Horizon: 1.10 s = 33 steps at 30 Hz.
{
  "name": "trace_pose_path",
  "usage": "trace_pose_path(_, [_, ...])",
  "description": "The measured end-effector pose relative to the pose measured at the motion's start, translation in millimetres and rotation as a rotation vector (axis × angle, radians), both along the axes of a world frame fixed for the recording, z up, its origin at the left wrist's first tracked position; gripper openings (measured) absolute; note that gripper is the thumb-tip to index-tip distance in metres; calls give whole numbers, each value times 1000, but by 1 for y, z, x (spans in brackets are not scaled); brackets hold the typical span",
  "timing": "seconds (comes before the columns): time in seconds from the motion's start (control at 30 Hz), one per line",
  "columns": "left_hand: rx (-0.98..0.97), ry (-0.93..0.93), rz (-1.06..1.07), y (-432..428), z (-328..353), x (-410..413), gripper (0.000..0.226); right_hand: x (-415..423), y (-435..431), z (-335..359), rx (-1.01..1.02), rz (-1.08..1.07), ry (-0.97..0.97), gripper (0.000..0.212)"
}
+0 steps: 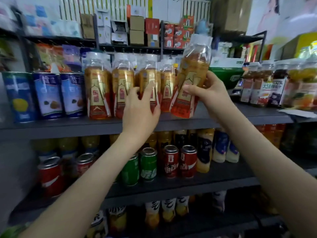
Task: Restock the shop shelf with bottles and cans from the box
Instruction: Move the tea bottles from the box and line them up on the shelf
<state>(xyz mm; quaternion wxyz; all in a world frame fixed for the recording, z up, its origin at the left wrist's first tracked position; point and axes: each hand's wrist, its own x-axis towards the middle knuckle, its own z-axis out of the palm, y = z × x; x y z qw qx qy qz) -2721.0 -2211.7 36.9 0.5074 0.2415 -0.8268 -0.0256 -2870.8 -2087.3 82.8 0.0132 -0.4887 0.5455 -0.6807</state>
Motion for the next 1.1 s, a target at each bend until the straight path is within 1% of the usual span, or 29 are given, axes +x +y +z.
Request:
trace_pose_path(0.1, [58, -61, 83, -13, 4, -24, 73, -19, -26, 2, 45, -6, -23, 57])
trace_pose_path(0.2, [65, -84, 123, -19, 4, -38, 80, -33, -51, -3, 98, 19, -19, 66])
trace_pose_path(0.33, [64, -105, 147, -22, 4, -44, 84, -42, -73, -10, 166, 97, -14, 81])
trace_pose_path(0.37, [59, -100, 156, -23, 3, -44, 84, -43, -75, -10, 196, 109, 14, 78])
trace_pose_path(0.5, [58, -75, 159, -25, 4, -46, 85, -51, -73, -9, 299, 164, 111, 46])
trace_pose_path(0.63, [81, -58, 169, -22, 4, -47, 84, -56, -74, -8, 332, 138, 173, 42])
trace_pose_path(0.7, [97, -59, 183, -19, 4, -50, 84, -56, -74, -9, 332, 107, 184, 48])
trace_pose_path(0.87, [148, -64, 198, -12, 5, -52, 83, -52, -70, -13, 371, 65, 252, 77])
trace_pose_path(1.0, [234, -60, 210, 3, 2, -55, 81, -47, -67, -11, 333, -32, 255, 81])
trace_pose_path(1.1, [221, -36, 223, 25, -12, -53, 71, -39, -62, -16, 347, -107, 328, 88])
